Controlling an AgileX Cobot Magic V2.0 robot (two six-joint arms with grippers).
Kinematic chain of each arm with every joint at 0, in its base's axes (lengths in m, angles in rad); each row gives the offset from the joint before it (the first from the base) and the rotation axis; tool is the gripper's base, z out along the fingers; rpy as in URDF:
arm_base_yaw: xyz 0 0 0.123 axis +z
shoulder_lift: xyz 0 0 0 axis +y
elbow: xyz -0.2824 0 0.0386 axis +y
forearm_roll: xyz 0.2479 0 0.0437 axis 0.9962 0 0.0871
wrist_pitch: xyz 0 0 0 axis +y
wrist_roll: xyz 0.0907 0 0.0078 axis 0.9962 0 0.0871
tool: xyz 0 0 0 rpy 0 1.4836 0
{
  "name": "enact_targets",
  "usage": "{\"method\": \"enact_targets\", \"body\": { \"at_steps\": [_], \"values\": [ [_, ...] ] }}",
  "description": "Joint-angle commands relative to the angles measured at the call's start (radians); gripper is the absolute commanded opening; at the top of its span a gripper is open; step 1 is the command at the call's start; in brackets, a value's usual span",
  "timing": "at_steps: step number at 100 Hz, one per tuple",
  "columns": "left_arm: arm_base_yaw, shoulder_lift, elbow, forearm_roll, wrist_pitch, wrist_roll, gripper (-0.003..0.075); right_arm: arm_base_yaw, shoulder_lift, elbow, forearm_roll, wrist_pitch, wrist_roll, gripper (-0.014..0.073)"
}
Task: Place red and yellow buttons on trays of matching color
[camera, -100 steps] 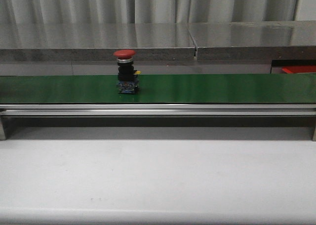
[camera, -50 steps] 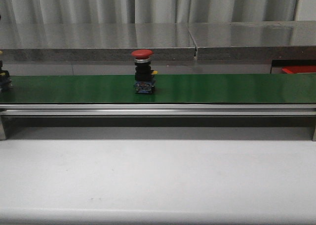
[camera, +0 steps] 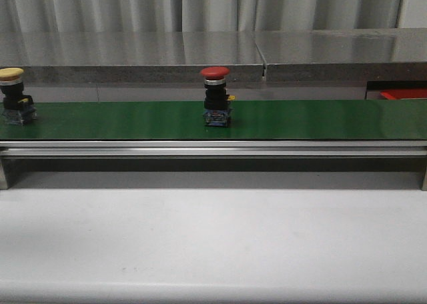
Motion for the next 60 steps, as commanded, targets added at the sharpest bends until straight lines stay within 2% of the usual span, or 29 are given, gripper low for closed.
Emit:
{"method": "enact_targets", "body": {
  "at_steps": [1, 16, 37, 49, 60],
  "values": [
    [-0.039, -0.114, 0.062, -0.038, -0.11, 0.003, 0.0641, 0.0, 0.001, -0.025, 0.005, -0.062, -0.008, -0.0118],
    [-0.09, -0.271, 0.248, -0.046, -0.172, 0.003, 0.064, 0.0, 0.001, -0.025, 0.005, -0.062, -0.008, -0.0118],
    [-0.093, -0.502, 0.481, -0.052, -0.198, 0.003, 0.0633, 0.0, 0.001, -0.025, 0.005, -0.062, -0.008, -0.0118],
    [-0.093, -0.626, 0.576, -0.058, -0.196, 0.003, 0.0574, 0.0, 0.001, -0.025, 0.005, -0.062, -0.008, -0.0118],
    [-0.093, -0.732, 0.636, -0.062, -0.187, 0.003, 0.0472, 0.0, 0.001, -0.025, 0.005, -0.062, -0.008, -0.0118]
  ]
}}
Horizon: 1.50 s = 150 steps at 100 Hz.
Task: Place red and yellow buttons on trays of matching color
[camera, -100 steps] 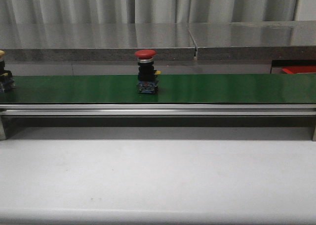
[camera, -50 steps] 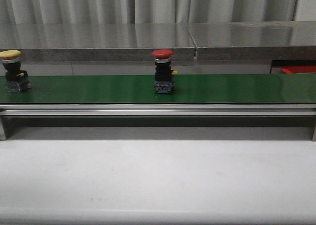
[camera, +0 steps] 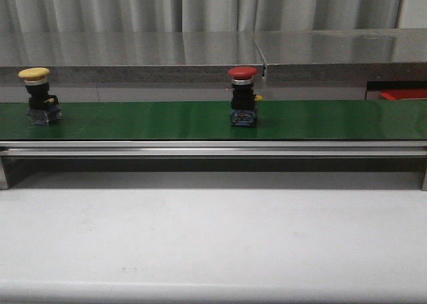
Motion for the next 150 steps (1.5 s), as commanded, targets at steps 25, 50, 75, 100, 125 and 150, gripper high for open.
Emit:
{"method": "enact_targets", "body": {
  "at_steps": [25, 50, 75, 100, 125, 150],
  "values": [
    [-0.008, -0.192, 0.071, -0.024, -0.065, -0.001, 0.0034, 0.0, 0.001, -0.025, 0.005, -0.076, -0.008, -0.0118],
    [-0.008, -0.194, 0.071, -0.024, -0.069, -0.001, -0.0019, 0.0, 0.001, -0.025, 0.005, -0.068, -0.008, -0.0104],
    [-0.008, -0.194, 0.071, -0.024, -0.069, -0.001, -0.0019, 0.0, 0.001, -0.025, 0.005, -0.009, -0.008, 0.0418],
    [-0.008, -0.194, 0.071, -0.024, -0.069, -0.001, -0.0019, 0.0, 0.036, -0.051, 0.067, -0.018, -0.009, 0.059],
    [-0.008, -0.194, 0.071, -0.024, -0.069, -0.001, -0.0019, 0.0, 0.29, -0.19, 0.1, 0.001, -0.05, 0.059],
    [-0.008, -0.194, 0.071, -0.024, -0.069, -0.001, -0.0019, 0.024, 0.589, -0.377, 0.12, 0.032, -0.097, 0.059]
  ]
}}
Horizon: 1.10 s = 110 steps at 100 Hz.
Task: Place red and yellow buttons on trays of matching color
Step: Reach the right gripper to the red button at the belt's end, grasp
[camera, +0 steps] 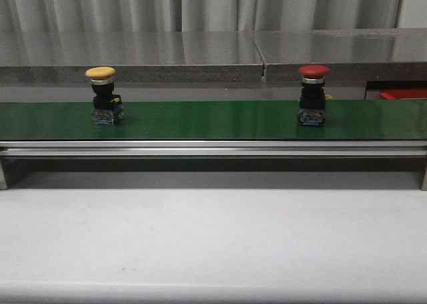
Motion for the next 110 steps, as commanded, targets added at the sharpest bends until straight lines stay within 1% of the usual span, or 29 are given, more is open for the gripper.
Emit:
{"method": "enact_targets", "body": {
  "at_steps": [1, 23, 50, 79, 102, 107, 110],
  "values": [
    [-0.008, 0.006, -0.027, -0.021, -0.071, -0.001, -0.0019, 0.021, 0.086, -0.099, 0.026, -0.016, -0.027, 0.059],
    [-0.008, 0.006, -0.027, -0.021, -0.071, -0.001, -0.0019, 0.095, 0.296, -0.251, 0.025, -0.005, -0.027, 0.059],
    [-0.008, 0.006, -0.027, -0.021, -0.071, -0.001, -0.0019, 0.172, 0.476, -0.39, 0.02, -0.012, -0.027, 0.059],
    [-0.008, 0.006, -0.027, -0.021, -0.071, -0.001, -0.0019, 0.175, 0.652, -0.53, -0.01, -0.013, -0.027, 0.0589],
    [-0.008, 0.006, -0.027, -0.021, -0.071, -0.001, -0.0019, 0.175, 0.74, -0.6, -0.054, -0.016, -0.027, 0.0584],
    [-0.008, 0.006, -0.027, -0.021, -0.071, -0.001, -0.0019, 0.175, 0.749, -0.603, -0.069, -0.012, -0.026, 0.057],
    [-0.008, 0.006, -0.027, -0.021, -0.071, -0.001, -0.0019, 0.175, 0.75, -0.603, -0.075, -0.008, -0.026, 0.0539]
  ]
}}
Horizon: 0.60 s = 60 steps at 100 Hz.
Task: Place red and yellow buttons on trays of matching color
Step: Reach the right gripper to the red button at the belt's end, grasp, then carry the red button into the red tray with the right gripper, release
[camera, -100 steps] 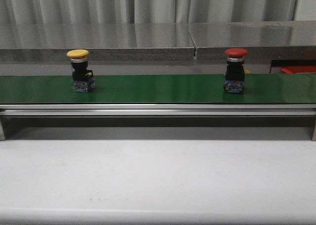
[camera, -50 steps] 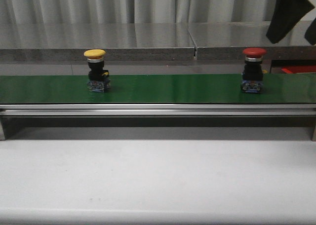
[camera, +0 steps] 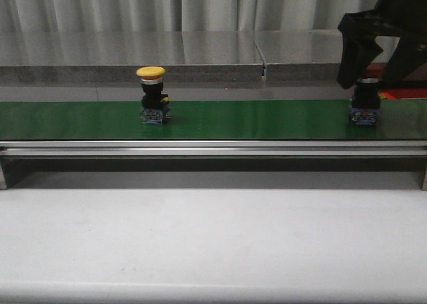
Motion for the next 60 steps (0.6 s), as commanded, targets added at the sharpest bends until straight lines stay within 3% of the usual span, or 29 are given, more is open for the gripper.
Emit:
{"method": "enact_targets", "body": {
  "at_steps": [1, 16, 26, 60],
  "values": [
    [-0.008, 0.008, -0.027, -0.021, -0.071, -0.002, -0.0019, -0.002, -0.038, -0.039, -0.019, -0.026, -0.01, 0.0531],
    [-0.008, 0.008, -0.027, -0.021, -0.071, -0.002, -0.0019, -0.008, -0.039, -0.046, -0.048, 0.012, 0.017, 0.0257],
    [-0.008, 0.008, -0.027, -0.021, -0.071, -0.002, -0.0019, -0.027, -0.04, -0.078, -0.05, 0.06, 0.029, 0.0142],
    [-0.008, 0.008, -0.027, -0.021, -0.071, -0.002, -0.0019, -0.198, 0.047, -0.397, -0.05, 0.104, 0.032, 0.0125]
  ]
}}
